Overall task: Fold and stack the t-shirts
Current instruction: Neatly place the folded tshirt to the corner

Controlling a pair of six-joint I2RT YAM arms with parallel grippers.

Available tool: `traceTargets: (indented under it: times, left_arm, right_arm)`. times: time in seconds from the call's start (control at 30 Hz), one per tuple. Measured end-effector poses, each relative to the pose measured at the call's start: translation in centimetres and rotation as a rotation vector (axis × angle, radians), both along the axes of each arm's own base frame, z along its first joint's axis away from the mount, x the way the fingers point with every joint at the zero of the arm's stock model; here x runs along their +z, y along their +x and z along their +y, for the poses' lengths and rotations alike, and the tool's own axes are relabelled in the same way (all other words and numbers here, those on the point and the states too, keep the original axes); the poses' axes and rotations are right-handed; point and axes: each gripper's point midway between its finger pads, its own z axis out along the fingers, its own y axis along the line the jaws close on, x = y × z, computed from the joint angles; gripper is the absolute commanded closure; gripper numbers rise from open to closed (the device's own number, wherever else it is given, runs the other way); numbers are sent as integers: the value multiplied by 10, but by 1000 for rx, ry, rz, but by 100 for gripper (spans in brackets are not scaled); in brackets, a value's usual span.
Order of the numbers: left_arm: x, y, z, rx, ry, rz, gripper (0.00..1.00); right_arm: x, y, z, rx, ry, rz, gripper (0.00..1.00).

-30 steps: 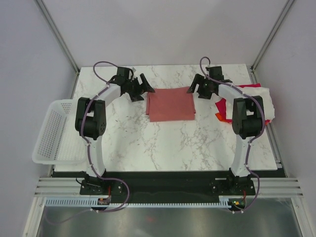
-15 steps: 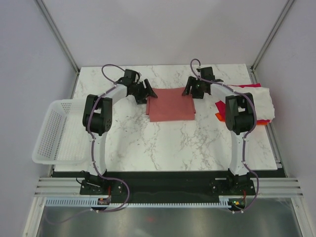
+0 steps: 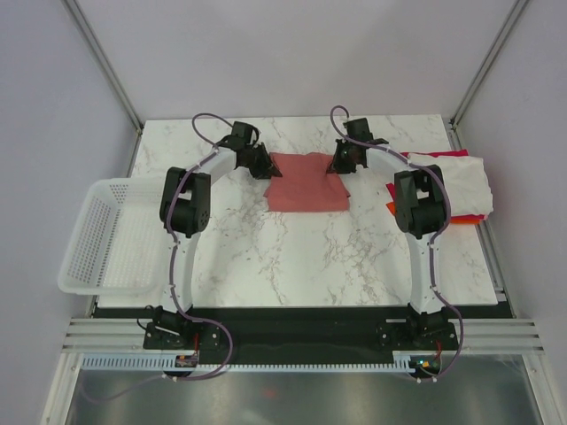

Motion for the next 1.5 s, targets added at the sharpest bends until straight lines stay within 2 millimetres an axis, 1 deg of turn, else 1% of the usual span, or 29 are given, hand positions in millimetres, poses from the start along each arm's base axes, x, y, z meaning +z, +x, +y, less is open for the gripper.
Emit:
traceTargets:
  times: [0.03, 0.17, 0.23, 0.3, 0.37, 0.4, 0.43, 0.5, 0.53, 0.57, 0.6, 0.63, 0.67, 0.7, 0.73, 0.8, 0.87, 0.93, 1.0, 1.03, 1.07, 1.1, 1.13, 1.2, 1.27, 1.33, 1.43, 1.5]
  left_arm:
    - [1, 2, -1, 0, -1, -4, 98]
    - [3, 1, -5, -5, 0, -28, 98]
    - [4, -13, -3, -7, 3, -33, 98]
    - [11, -33, -4, -14, 10, -35, 98]
    - [27, -54, -8, -32, 13, -46, 98]
    - [39, -62, -13, -45, 7, -68, 98]
    - [53, -69, -19, -58, -2, -94, 98]
    - [88, -82, -34, -85, -23, -168, 98]
    - [106, -89, -42, -98, -38, -208, 98]
    - [124, -98, -50, -110, -53, -247, 98]
    - [143, -105, -59, -120, -71, -291, 98]
    - [156, -111, -67, -131, -88, -320, 98]
    - [172, -120, -78, -142, -110, -353, 98]
    - [186, -123, -83, -140, -129, -385, 98]
    - [198, -135, -100, -168, -156, -407, 98]
    - [214, -150, -125, -195, -192, -435, 98]
    - [224, -162, -153, -221, -226, -448, 98]
    - [235, -165, -183, -240, -269, -464, 98]
    - [243, -164, -214, -261, -313, -475, 98]
    - [247, -162, -231, -269, -337, -480, 98]
    - [248, -158, -247, -275, -356, -482, 98]
    - [248, -154, -260, -278, -373, -487, 98]
    - [248, -149, -275, -280, -390, -495, 98]
    - [240, -143, -302, -287, -412, -502, 98]
    - [231, -138, -323, -279, -434, -503, 98]
    - [222, -134, -341, -265, -476, -493, 98]
    - [206, -127, -359, -233, -532, -479, 98]
    - [191, -118, -368, -205, -556, -481, 98]
  right_arm:
    - [0, 0, 0, -3, -5, 1, 100]
    - [3, -3, 0, -6, -21, -11, 100]
    - [8, -16, -4, -8, -25, -14, 100]
    - [18, -40, -9, -10, -27, -9, 100]
    - [38, -58, -14, -13, -21, -32, 100]
    - [52, -67, -16, -16, -14, -53, 100]
    - [70, -73, -16, -17, -4, -89, 100]
    - [109, -85, -20, -28, 16, -164, 100]
    - [130, -90, -25, -43, 24, -208, 100]
    - [145, -95, -30, -59, 27, -236, 100]
    - [163, -100, -38, -85, 25, -268, 100]
    - [181, -103, -48, -114, 23, -300, 100]
    - [195, -107, -60, -145, 18, -323, 100]
    - [206, -112, -75, -183, 6, -335, 100]
    - [215, -115, -91, -221, -10, -339, 100]
    - [229, -119, -123, -304, -50, -340, 100]
    - [238, -121, -155, -380, -90, -332, 100]
    - [242, -124, -186, -447, -121, -316, 100]
    - [241, -129, -217, -515, -141, -295, 100]
    - [238, -134, -238, -565, -153, -278, 100]
    - [236, -138, -254, -602, -163, -264, 100]
    - [233, -143, -273, -648, -176, -246, 100]
    - [232, -147, -290, -688, -186, -230, 100]
    - [231, -151, -314, -742, -204, -205, 100]
    - [233, -148, -333, -778, -221, -196, 100]
    - [235, -142, -345, -797, -243, -191, 100]
    - [230, -133, -362, -824, -278, -173, 100]
    - [223, -128, -369, -833, -282, -157, 100]
